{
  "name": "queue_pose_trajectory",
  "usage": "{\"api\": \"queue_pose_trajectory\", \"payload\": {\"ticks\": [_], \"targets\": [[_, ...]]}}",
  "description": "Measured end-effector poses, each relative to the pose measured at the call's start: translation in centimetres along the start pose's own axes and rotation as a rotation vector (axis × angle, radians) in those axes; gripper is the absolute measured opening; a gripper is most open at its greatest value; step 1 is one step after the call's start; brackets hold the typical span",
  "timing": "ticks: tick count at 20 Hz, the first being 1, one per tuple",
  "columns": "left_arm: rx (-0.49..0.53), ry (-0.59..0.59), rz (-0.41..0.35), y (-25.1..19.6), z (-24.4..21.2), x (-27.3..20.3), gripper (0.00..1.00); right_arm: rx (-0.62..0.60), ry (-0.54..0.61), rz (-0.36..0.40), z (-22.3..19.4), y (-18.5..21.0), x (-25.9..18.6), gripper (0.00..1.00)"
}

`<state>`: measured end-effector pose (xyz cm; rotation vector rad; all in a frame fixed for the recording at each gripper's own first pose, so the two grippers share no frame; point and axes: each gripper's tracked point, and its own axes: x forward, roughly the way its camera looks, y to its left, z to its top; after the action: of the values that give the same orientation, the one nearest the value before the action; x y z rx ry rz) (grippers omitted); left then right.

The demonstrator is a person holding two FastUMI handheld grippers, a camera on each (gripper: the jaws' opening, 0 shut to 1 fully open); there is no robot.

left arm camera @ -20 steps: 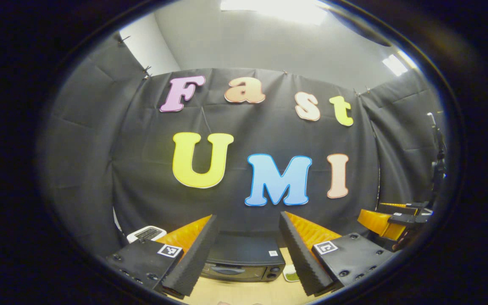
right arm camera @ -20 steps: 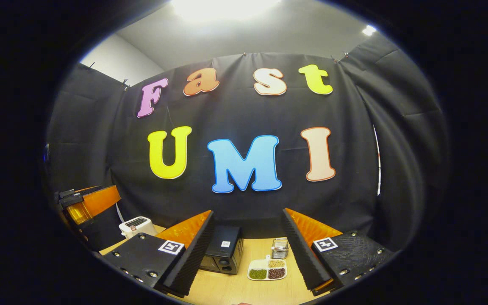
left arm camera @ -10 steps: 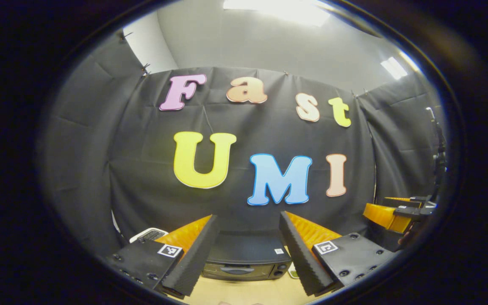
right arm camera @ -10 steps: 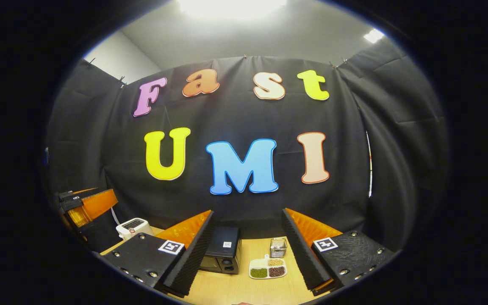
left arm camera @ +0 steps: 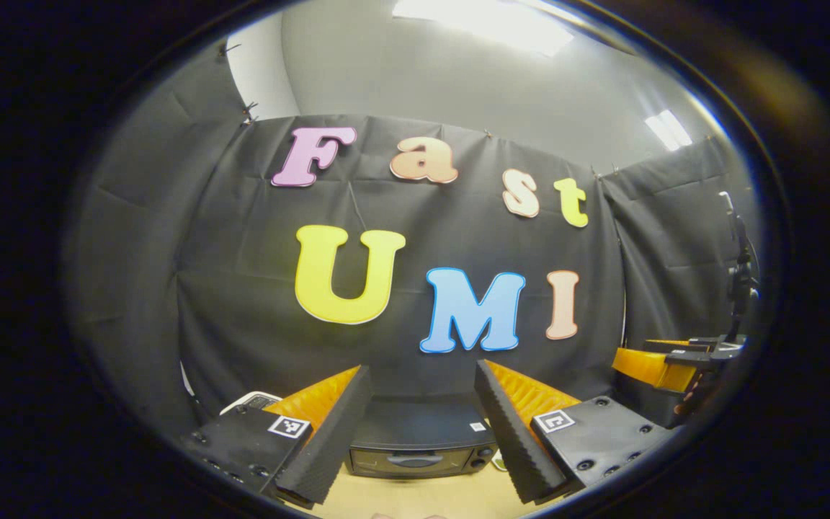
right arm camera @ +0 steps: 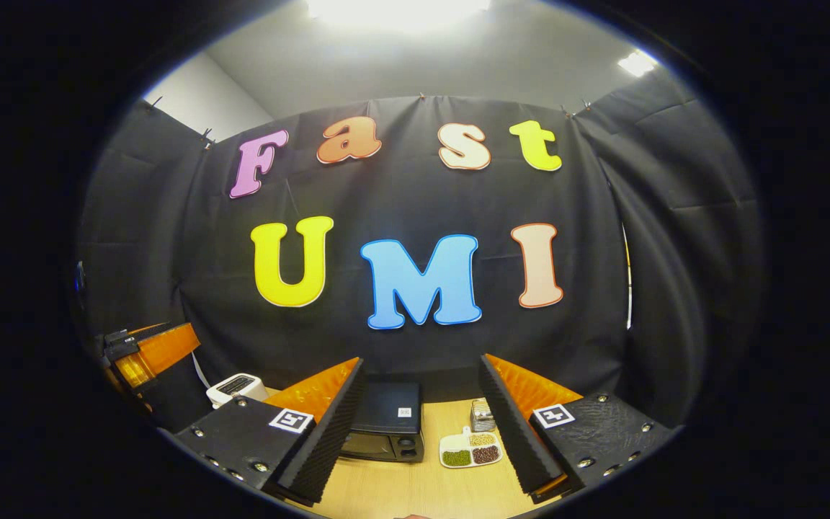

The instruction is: Open the electric oven with the left hand, put the food in, and close the electric oven.

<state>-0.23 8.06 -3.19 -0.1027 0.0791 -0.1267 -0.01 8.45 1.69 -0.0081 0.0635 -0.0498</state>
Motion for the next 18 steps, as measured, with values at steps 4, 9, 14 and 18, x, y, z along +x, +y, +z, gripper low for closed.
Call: {"api": "queue_pose_trajectory", "payload": {"ticks": [4, 9, 14, 18], "targets": [[-0.018, 0.008, -0.018, 1.2, -0.4, -0.2, 0.91, -0.02, -0.007, -0.007, 0.2, 1.0, -0.9, 0.95], [-0.015, 0.017, -0.032, 0.6, -0.4, 0.1, 0.92, -0.02, -0.011, 0.003, 0.0, 0.9, -1.2, 0.96], [0.035, 0.014, -0.013, -1.6, -0.2, 0.0, 1.0, -0.011, -0.024, 0.011, -0.2, -1.4, -0.2, 0.95], [0.043, 0.011, 0.037, -4.4, -0.4, 0.2, 1.0, -0.011, -0.026, 0.054, -0.1, -4.0, 0.7, 0.96]]}}
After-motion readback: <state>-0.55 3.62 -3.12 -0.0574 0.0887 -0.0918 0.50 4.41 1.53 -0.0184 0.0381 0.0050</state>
